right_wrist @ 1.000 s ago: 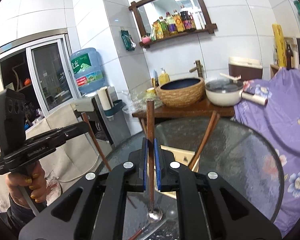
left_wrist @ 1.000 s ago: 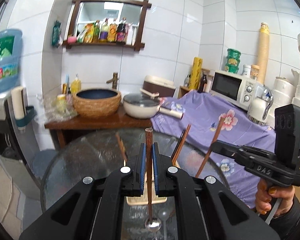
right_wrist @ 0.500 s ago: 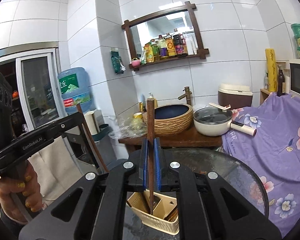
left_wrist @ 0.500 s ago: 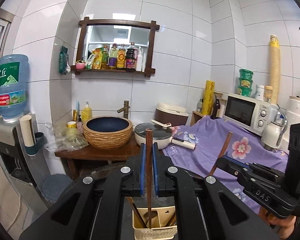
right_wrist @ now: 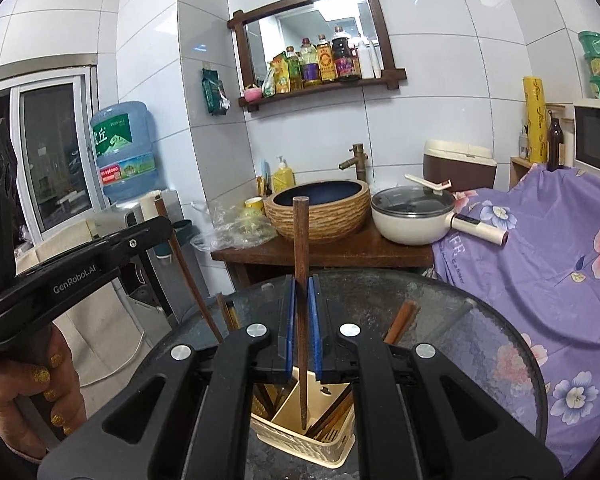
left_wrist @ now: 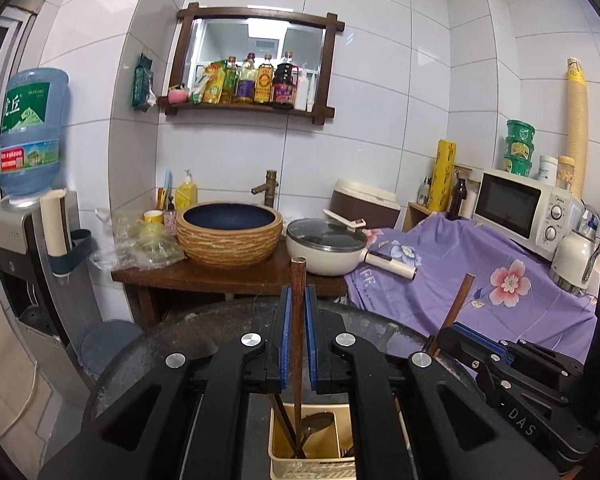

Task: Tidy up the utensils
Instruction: 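Lower both wooden chopsticks into the cream holder, then open both tools to release the chopsticks and pull back from the holder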

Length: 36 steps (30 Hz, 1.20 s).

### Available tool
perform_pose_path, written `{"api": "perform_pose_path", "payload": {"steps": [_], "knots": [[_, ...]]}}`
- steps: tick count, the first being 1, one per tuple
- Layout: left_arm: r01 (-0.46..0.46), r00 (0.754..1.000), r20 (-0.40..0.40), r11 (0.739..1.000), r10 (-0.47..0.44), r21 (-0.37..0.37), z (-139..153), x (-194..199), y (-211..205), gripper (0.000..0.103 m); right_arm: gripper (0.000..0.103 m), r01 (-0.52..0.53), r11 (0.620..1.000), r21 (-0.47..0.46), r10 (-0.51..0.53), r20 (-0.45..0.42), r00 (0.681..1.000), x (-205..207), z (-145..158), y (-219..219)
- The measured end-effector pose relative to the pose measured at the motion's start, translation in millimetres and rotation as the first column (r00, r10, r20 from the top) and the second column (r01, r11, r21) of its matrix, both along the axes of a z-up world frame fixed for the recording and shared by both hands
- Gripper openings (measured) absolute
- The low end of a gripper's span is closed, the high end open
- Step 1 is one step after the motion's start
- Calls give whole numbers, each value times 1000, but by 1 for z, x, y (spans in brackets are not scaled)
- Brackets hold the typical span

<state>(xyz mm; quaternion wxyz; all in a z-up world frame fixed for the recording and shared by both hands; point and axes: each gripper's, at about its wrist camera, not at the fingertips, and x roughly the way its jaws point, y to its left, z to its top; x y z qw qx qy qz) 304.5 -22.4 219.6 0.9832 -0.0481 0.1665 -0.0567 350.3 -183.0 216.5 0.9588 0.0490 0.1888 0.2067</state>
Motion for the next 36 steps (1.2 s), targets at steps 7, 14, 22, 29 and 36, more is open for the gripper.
{"api": "perform_pose_path", "payload": {"steps": [7,14,22,29,36], "knots": [[11,997,-71,1000,-11,-3,-37,6,3,6,7,-2,1000,-19,1,-39,999,3,-27,5],[31,989,-146,1000,-31,-2,-72,10,3,6,7,-8,999,-38,5,-86,996,5,-53,8],[51,983,-179,999,-47,15,-90,10,0,7,8,-6,998,-59,2,-70,998,1,-59,10],[51,990,-136,999,-49,15,-83,-9,3,43,47,18,1000,-21,-18,-21,1000,-13,-52,-4],[29,995,-92,999,-25,46,-85,-42,13,71,54,29,1000,-6,-29,-12,1000,-36,-55,-18]]}}
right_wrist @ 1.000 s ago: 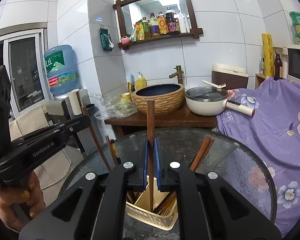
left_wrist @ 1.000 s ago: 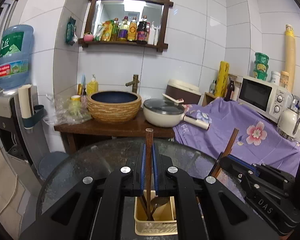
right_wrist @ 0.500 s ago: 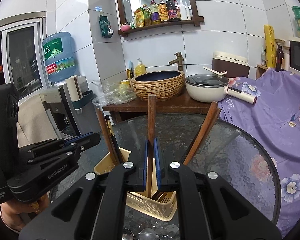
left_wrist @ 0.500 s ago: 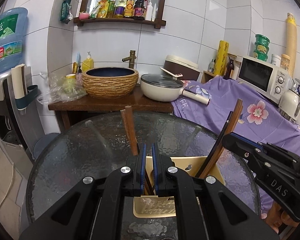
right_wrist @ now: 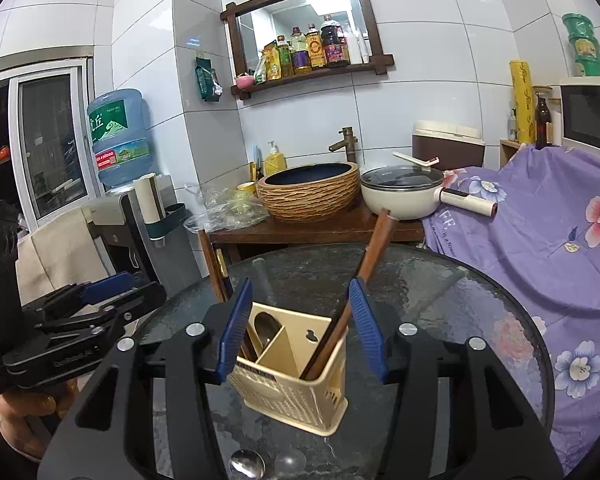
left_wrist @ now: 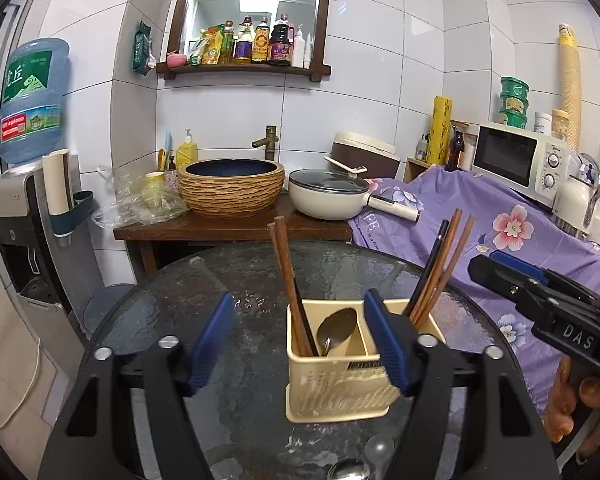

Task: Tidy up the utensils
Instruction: 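Open both tools to release the chopsticks and pull back from the holder, then lower both tools toward the metal spoons lying on the glass table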

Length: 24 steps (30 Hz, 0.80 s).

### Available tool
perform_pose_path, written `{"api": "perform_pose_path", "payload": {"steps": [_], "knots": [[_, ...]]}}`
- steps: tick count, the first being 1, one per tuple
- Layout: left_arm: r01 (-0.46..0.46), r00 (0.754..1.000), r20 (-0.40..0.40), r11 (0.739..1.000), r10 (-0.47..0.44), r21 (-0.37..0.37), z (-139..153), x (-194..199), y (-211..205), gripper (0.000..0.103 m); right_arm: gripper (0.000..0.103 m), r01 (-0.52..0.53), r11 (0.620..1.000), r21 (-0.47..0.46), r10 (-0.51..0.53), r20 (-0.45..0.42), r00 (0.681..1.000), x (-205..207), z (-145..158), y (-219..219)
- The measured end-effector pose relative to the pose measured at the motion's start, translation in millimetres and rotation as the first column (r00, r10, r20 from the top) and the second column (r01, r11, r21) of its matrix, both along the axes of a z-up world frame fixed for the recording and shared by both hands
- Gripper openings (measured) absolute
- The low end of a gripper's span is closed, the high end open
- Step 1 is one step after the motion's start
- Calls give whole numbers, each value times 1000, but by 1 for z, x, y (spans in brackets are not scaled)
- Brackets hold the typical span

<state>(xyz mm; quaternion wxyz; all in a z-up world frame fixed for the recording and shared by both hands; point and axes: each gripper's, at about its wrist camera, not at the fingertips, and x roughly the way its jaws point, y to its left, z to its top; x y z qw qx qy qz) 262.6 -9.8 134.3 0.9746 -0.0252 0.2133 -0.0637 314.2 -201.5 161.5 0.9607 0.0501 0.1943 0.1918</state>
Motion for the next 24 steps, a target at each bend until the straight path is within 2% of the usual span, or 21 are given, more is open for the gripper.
{"api": "perform_pose_path", "payload": {"steps": [2,5,10,17,24], "knots": [[-8,1000,-1,1000,8,8,-5,-8,2,79,56,6,1000,-15,-6,-1,1000,-10,-5,-1],[-26,1000,-17,1000,26,8,-16,-18,8,86,57,-14,1000,-25,13,-16,1000,-24,-16,-2],[-40,996,-76,999,39,-18,-42,-31,17,87,59,-24,998,-60,22,-41,999,-42,-37,0],[-37,983,-181,999,32,-28,-85,-40,21,87,62,-46,996,-75,34,-152,988,-50,-82,1],[-31,969,-246,999,21,-35,-114,-45,18,87,62,-49,996,-79,29,-231,972,-53,-119,-1]]}}
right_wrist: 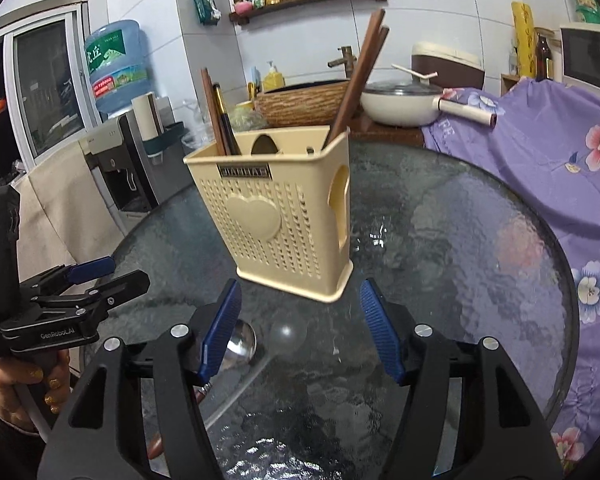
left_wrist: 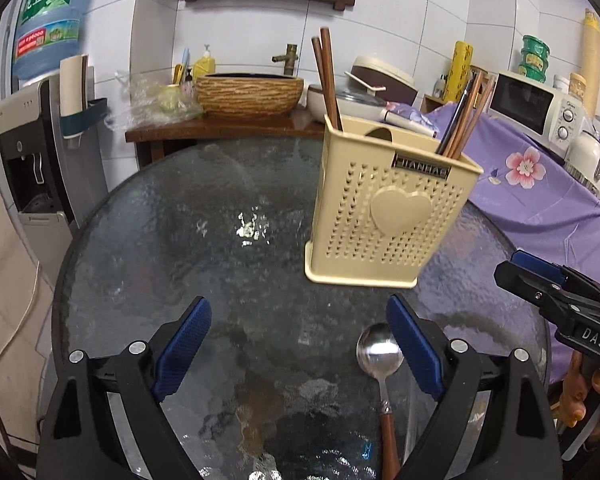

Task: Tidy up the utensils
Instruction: 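Lower both tools toward the metal spoons lying on the glass table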

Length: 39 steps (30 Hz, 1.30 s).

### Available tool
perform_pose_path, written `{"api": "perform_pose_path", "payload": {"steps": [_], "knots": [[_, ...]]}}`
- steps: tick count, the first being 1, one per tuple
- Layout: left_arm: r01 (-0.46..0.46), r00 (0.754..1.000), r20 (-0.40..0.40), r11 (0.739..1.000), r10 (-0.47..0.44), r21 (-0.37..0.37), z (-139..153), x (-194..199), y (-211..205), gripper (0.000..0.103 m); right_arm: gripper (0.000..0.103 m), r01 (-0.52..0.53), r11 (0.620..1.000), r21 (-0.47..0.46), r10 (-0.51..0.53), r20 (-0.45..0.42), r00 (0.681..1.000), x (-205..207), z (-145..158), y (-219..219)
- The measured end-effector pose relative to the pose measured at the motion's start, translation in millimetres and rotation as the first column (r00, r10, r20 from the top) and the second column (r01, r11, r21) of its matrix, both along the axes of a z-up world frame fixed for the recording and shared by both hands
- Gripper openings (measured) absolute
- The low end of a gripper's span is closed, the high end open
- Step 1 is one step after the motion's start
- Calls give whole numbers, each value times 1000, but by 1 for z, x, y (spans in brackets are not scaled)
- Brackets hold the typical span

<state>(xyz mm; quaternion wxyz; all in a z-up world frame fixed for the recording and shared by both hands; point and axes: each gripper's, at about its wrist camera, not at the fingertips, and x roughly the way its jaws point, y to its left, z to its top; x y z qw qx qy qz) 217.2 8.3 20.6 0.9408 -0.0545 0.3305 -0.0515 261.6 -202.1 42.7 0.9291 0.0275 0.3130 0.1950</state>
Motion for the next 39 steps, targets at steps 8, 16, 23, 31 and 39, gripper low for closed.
{"api": "perform_pose_path", "payload": {"steps": [8,16,23,31,39], "knots": [[22,997,-68,1000,-23,-14,-27,-6,-6,82,62,20,999,-25,-22,-66,998,2,-27,-2],[89,989,-114,996,-90,-14,-44,-11,-28,71,62,33,999,-40,-37,-114,993,5,-44,-7],[146,982,-124,989,-142,20,-48,-4,-53,70,62,56,998,-31,-59,-134,989,6,-49,-16],[198,967,-179,977,-182,77,-62,4,-72,61,62,68,998,-17,-70,-166,984,7,-56,-26],[222,961,-198,964,-191,148,-70,5,-80,60,62,62,998,0,-61,-184,981,9,-57,-27]]}}
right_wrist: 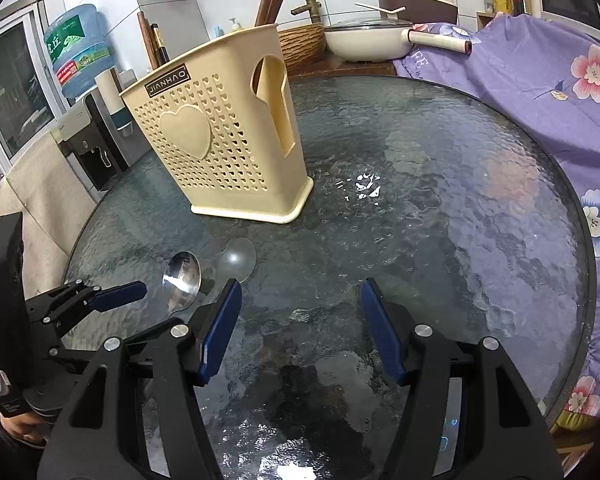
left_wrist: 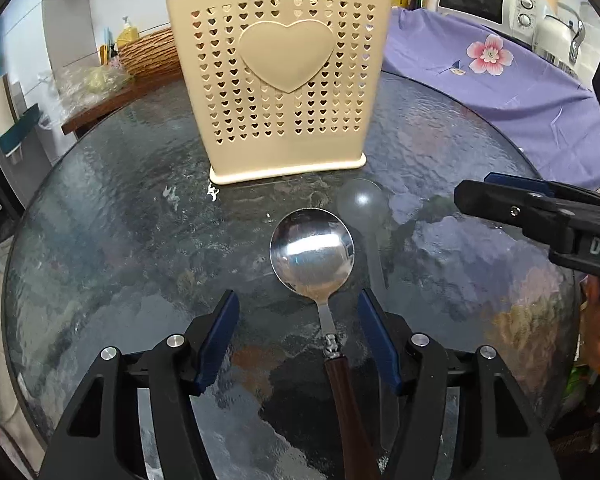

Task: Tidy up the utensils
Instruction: 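Lower both tools toward the metal spoons lying on the glass table, then close the left tool on a wooden-handled spoon while the right grasps another spoon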

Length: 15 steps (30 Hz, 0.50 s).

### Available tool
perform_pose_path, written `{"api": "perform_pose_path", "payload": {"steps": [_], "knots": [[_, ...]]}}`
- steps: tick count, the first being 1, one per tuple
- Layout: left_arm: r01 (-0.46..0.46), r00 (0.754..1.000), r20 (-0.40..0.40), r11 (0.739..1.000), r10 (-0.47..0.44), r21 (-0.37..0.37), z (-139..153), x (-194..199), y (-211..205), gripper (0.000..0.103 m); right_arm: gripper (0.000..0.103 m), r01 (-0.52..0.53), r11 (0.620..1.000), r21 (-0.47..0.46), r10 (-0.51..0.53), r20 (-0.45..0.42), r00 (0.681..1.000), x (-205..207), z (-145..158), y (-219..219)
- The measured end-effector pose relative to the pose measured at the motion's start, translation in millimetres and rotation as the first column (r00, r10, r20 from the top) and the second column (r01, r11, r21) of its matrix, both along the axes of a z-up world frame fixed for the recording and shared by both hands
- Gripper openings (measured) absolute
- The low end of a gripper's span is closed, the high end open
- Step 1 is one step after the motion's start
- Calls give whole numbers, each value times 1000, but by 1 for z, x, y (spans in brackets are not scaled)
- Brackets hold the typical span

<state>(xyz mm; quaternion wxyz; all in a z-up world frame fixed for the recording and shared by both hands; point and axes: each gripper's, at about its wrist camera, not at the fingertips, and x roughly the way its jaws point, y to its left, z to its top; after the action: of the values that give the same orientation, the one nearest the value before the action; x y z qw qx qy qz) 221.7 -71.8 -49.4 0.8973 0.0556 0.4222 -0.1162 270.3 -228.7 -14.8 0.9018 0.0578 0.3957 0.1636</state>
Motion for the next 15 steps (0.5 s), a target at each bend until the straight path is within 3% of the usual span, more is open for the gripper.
{"api": "perform_pose_path", "payload": {"steps": [7,15], "knots": [[25,1000,-9,1000,-24,20,0,15,-11,59,63,6,1000,4,-6,-9,1000,1,-2,-1],[31,999,-28,999,-31,13,3,28,-15,46,63,23,1000,1,-22,-18,1000,2,-2,-2]]}}
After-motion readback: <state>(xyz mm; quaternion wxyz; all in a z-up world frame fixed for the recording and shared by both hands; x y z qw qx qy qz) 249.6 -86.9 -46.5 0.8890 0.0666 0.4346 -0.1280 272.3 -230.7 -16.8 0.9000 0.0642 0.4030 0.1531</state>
